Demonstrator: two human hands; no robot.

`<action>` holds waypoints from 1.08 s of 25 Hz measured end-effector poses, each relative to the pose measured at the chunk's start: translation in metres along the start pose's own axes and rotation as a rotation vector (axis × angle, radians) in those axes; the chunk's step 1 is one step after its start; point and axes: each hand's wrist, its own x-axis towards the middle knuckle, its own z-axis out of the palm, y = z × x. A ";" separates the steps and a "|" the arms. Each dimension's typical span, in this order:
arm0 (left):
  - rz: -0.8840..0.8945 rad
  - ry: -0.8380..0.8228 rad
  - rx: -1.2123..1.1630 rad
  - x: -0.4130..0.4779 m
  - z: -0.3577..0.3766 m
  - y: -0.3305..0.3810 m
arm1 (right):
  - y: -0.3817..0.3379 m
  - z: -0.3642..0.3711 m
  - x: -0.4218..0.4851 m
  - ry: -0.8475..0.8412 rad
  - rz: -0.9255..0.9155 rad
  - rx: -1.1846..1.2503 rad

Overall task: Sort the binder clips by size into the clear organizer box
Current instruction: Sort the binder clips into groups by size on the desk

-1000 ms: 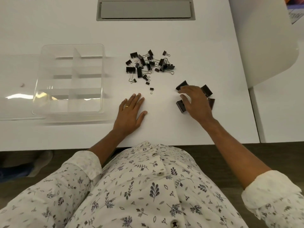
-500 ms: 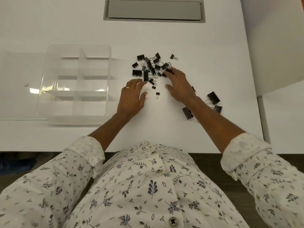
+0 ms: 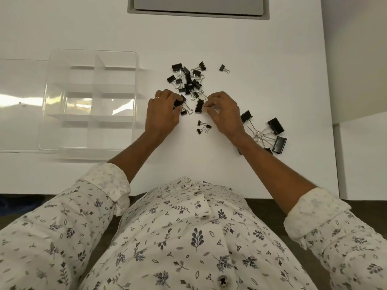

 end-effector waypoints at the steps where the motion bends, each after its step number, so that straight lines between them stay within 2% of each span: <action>1: -0.004 -0.008 -0.005 0.001 -0.001 0.002 | 0.000 -0.003 0.000 0.022 0.030 0.093; 4: 0.043 -0.062 -0.038 0.006 -0.004 0.006 | -0.002 -0.017 0.001 0.089 0.180 0.371; 7: 0.107 -0.116 -0.009 0.011 -0.006 0.006 | 0.002 -0.034 0.007 0.076 0.229 0.432; 10: 0.074 -0.172 0.034 0.016 -0.010 0.006 | 0.014 -0.052 0.014 0.052 0.213 0.365; 15: 0.089 -0.238 0.108 0.029 -0.020 0.005 | 0.059 -0.088 0.031 0.046 0.227 0.074; 19: 0.165 -0.273 0.337 0.038 -0.033 0.002 | 0.087 -0.106 0.036 -0.017 0.206 -0.109; 23: 0.248 -0.242 0.373 0.051 -0.051 0.002 | 0.096 -0.109 0.030 -0.021 0.188 -0.111; 27: 0.220 -0.134 0.171 0.063 -0.068 0.028 | 0.085 -0.113 0.031 0.036 0.240 0.051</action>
